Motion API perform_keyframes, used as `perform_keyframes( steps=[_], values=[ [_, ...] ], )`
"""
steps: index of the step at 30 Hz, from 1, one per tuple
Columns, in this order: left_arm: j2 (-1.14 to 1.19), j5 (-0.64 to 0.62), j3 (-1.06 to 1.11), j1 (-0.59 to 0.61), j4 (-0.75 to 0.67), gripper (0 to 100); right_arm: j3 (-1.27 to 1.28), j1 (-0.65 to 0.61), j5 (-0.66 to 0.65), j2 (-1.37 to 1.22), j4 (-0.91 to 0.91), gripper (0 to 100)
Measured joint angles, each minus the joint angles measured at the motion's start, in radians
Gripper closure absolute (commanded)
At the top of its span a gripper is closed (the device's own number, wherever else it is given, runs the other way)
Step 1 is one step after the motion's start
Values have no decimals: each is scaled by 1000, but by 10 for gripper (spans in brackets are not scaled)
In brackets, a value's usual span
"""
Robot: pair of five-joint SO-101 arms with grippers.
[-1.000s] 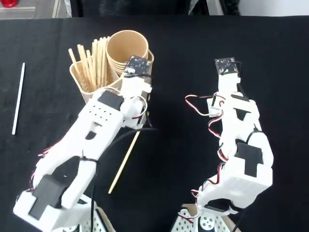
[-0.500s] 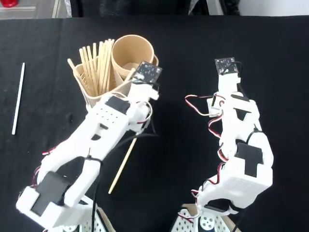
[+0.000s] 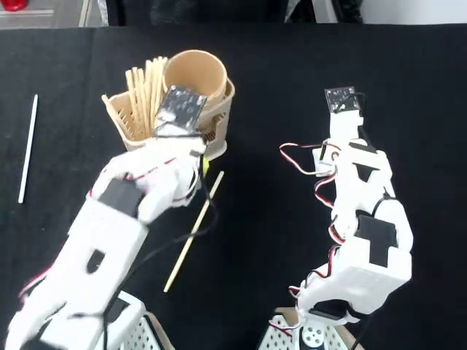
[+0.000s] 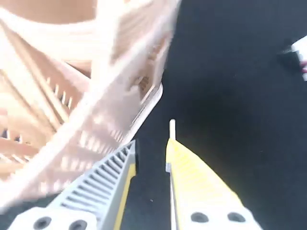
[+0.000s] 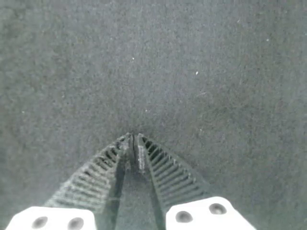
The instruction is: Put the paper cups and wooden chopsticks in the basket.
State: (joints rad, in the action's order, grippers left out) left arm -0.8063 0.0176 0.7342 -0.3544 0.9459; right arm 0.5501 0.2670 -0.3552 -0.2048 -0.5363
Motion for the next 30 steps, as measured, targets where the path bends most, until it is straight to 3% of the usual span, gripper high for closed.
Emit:
perform_keyframes(
  steps=[7,15,23,30],
  values=[
    [-201,48,218,-87,20,820,0,0,0,0,0,985],
    [100,160,270,-104,20,820,0,0,0,0,0,985],
    [319,172,278,-104,-18,820,0,0,0,0,0,985],
    [368,-6,348,-35,-222,820,0,0,0,0,0,985]
  ],
)
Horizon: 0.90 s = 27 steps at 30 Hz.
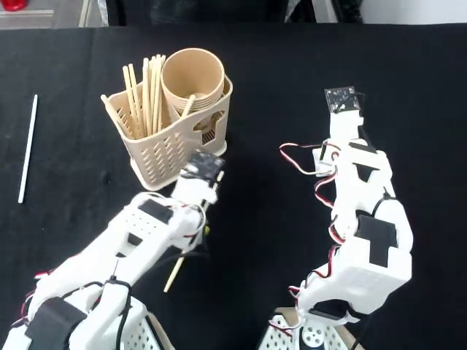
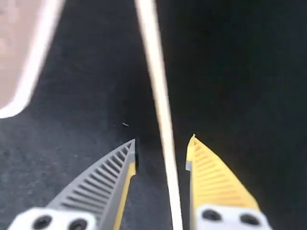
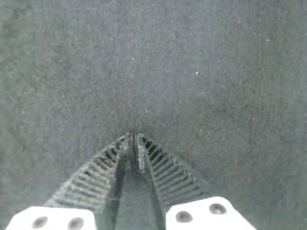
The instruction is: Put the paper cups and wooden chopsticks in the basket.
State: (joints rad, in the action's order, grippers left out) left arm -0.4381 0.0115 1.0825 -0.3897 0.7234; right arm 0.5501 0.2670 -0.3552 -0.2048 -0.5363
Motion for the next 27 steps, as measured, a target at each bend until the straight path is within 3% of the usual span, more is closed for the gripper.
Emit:
perform_keyframes(
  steps=[8,13,19,27],
  values=[
    [3,-23,0,2,31,878,0,0,0,0,0,985],
    [3,-23,5,2,98,836,0,0,0,0,0,985],
    [0,-28,12,-72,167,974,0,0,0,0,0,985],
    [-71,-25,12,-126,189,971,0,0,0,0,0,985]
  ],
)
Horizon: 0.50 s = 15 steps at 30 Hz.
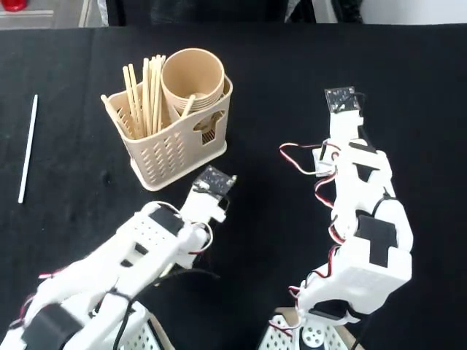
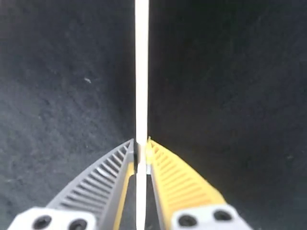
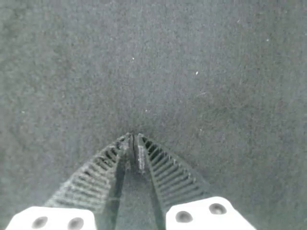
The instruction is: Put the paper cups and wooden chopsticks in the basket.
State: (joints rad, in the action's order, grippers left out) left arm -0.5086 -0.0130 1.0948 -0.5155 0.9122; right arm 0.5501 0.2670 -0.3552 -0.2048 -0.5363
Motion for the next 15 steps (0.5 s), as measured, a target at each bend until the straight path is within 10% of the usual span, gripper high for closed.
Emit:
perform_keyframes(
  steps=[15],
  values=[
    [-1243,207,-18,3,155,971,0,0,0,0,0,985]
  ],
)
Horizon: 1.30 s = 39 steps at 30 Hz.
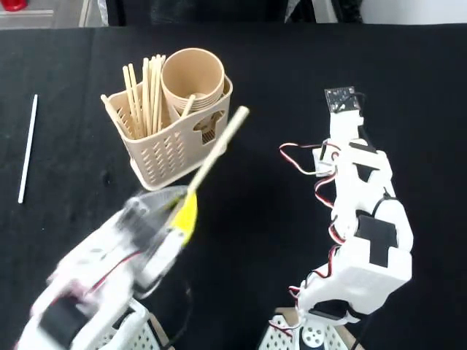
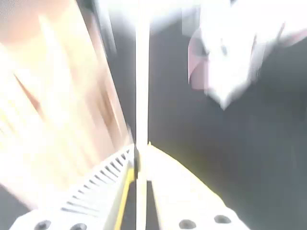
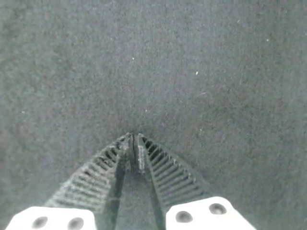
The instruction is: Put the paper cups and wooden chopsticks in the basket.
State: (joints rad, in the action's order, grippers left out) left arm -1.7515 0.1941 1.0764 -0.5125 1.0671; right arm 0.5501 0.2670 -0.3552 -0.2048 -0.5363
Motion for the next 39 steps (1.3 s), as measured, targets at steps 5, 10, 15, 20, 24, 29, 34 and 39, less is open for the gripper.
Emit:
perform_keyframes(
  steps=[5,10,15,20,24,29,34,39],
  values=[
    [40,32,-132,178,-187,971,0,0,0,0,0,985],
    [60,32,-129,313,-522,971,0,0,0,0,0,985],
    [137,32,43,374,-919,971,0,0,0,0,0,985],
    [356,-34,184,463,-1250,971,0,0,0,0,0,985],
    [580,-215,186,552,-1359,971,0,0,0,0,0,985],
    [773,-305,180,582,-1375,971,0,0,0,0,0,985],
    [764,-310,213,580,-1390,928,0,0,0,0,0,985],
    [690,-310,273,555,-1346,838,0,0,0,0,0,985]
  ],
)
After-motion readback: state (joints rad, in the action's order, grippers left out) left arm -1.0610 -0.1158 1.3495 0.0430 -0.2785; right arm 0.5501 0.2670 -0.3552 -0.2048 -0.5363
